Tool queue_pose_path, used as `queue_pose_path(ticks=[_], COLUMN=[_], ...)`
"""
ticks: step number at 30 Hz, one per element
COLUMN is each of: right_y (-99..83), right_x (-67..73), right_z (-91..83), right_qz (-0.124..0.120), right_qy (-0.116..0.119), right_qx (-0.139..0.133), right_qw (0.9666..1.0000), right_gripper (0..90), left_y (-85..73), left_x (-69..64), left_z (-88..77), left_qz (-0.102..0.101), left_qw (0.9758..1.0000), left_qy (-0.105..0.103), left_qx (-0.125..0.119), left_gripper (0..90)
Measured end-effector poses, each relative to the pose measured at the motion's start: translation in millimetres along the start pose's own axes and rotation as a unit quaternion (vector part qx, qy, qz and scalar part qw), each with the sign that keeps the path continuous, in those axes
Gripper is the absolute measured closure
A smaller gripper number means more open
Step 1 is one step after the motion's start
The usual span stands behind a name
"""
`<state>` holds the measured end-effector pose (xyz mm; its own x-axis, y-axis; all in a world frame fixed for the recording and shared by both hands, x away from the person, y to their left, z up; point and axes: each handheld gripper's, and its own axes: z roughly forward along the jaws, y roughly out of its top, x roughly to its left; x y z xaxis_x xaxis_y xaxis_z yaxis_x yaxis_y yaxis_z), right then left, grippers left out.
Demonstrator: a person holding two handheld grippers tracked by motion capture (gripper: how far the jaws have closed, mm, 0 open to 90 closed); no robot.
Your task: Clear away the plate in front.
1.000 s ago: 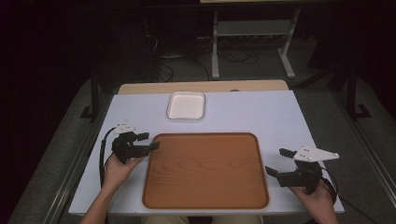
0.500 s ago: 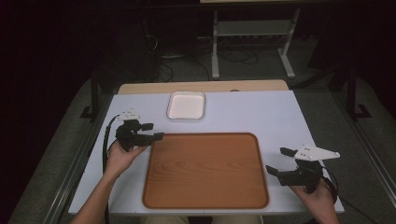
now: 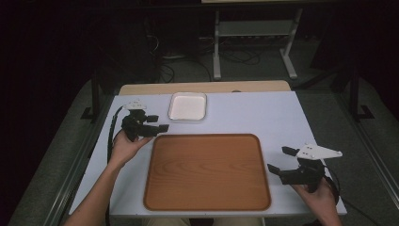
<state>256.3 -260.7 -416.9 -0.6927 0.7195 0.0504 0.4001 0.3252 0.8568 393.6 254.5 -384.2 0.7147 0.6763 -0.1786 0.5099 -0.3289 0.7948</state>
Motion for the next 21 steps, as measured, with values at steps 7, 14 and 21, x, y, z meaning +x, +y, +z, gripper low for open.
queue_pose_path(ticks=[7,14,21], right_y=[0.4,0.7,0.8], right_x=[-1.6,-0.8,-2.0], right_z=[-2.5,-3.6,-4.3], right_qz=[0.004,0.008,0.01], right_qy=[0.001,-0.001,-0.002], right_qx=[-0.006,-0.006,-0.007], right_qw=[1.0,1.0,0.9999], right_gripper=[13.4,13.5,13.4], left_y=[6.1,9.1,19.4], left_x=[7.7,16.9,29.3], left_z=[7.6,13.3,20.7], left_qz=[-0.005,-0.013,-0.023], left_qw=[1.0,0.9998,0.9994], left_qy=[0.001,0.012,0.025], left_qx=[0.0,0.002,0.008], left_gripper=[29.0,29.2,30.3])
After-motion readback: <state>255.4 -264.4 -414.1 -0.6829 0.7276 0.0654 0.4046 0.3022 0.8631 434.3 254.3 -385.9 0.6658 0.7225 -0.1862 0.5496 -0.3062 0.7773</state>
